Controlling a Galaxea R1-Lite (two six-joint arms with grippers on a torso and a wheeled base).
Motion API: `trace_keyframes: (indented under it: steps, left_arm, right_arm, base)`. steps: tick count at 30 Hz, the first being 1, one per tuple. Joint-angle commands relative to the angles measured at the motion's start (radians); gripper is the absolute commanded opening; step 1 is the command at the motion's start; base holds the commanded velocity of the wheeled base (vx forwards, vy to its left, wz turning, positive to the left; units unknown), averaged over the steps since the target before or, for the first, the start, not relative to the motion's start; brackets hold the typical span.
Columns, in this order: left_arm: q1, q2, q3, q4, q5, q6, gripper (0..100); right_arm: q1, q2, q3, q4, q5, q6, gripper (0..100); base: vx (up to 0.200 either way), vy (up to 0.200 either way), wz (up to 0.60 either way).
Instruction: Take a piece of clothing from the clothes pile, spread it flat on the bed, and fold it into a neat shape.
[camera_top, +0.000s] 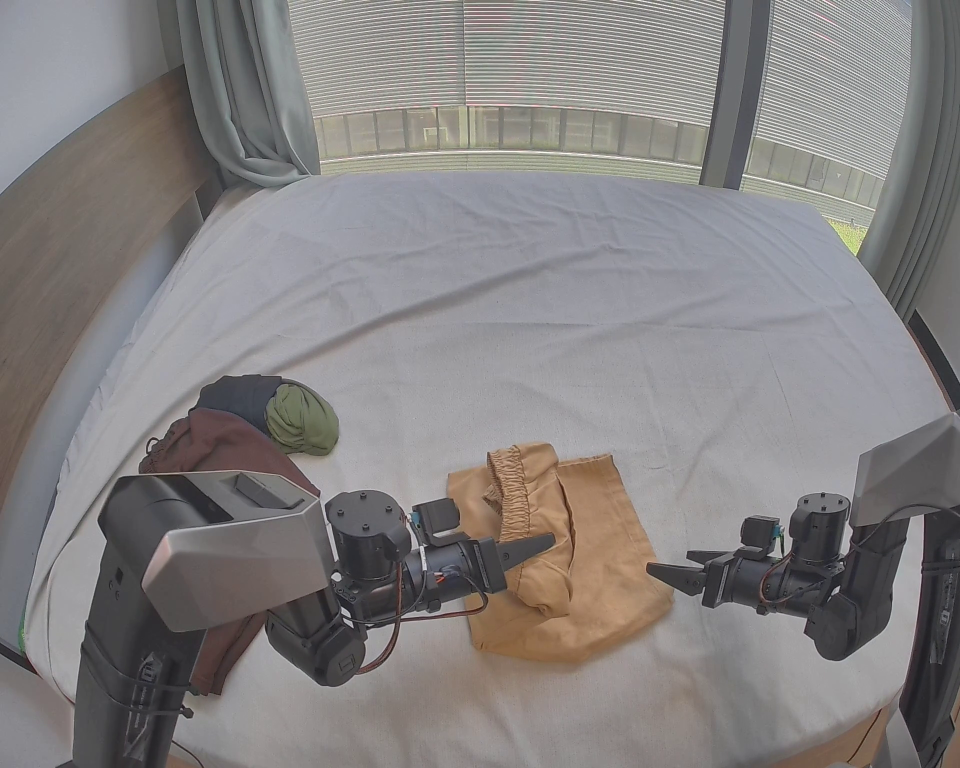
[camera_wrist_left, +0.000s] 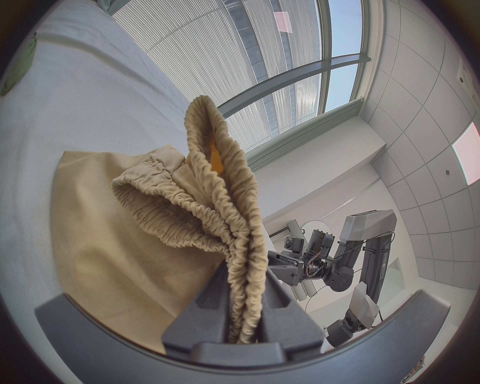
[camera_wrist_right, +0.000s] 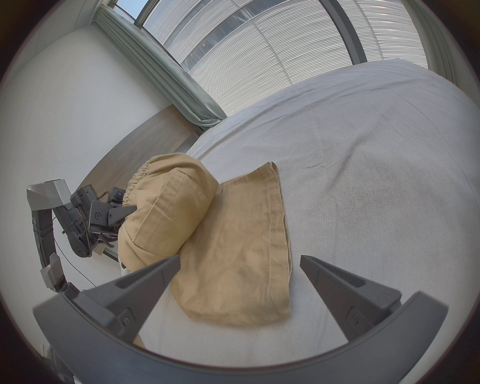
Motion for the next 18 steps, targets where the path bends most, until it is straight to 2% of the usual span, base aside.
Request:
trace_keyframes:
  steps: [1,4,8,9,18]
  left_arm:
    - [0.0,0.027,-0.006,0.0,0.0,0.002,0]
    - [0.002,0.03,-0.015,0.0,0.002,0.002,0]
    - [0.003,0.041,-0.052,0.001,0.043,0.0,0]
    - [0.003,0.041,-0.052,0.001,0.052,-0.001,100]
    - [-0.014,0.027,-0.06,-0.002,0.062,0.008,100]
  right_arm:
    - [-0.007,0.003,-0.007,0.0,0.0,-0.001,100]
    - [-0.007,0.003,-0.007,0.0,0.001,-0.001,100]
    - [-0.01,0.004,-0.016,0.0,0.001,-0.001,100]
    - [-0.012,0.004,-0.016,0.0,0.001,-0.001,100]
    - [-0.012,0.006,-0.016,0.0,0.001,-0.001,100]
  base:
    - [0.0,0.0,0.0]
    - [0.0,0.0,0.0]
    - [0.0,0.0,0.0]
    - [0.0,0.0,0.0]
    - [0.0,0.0,0.0]
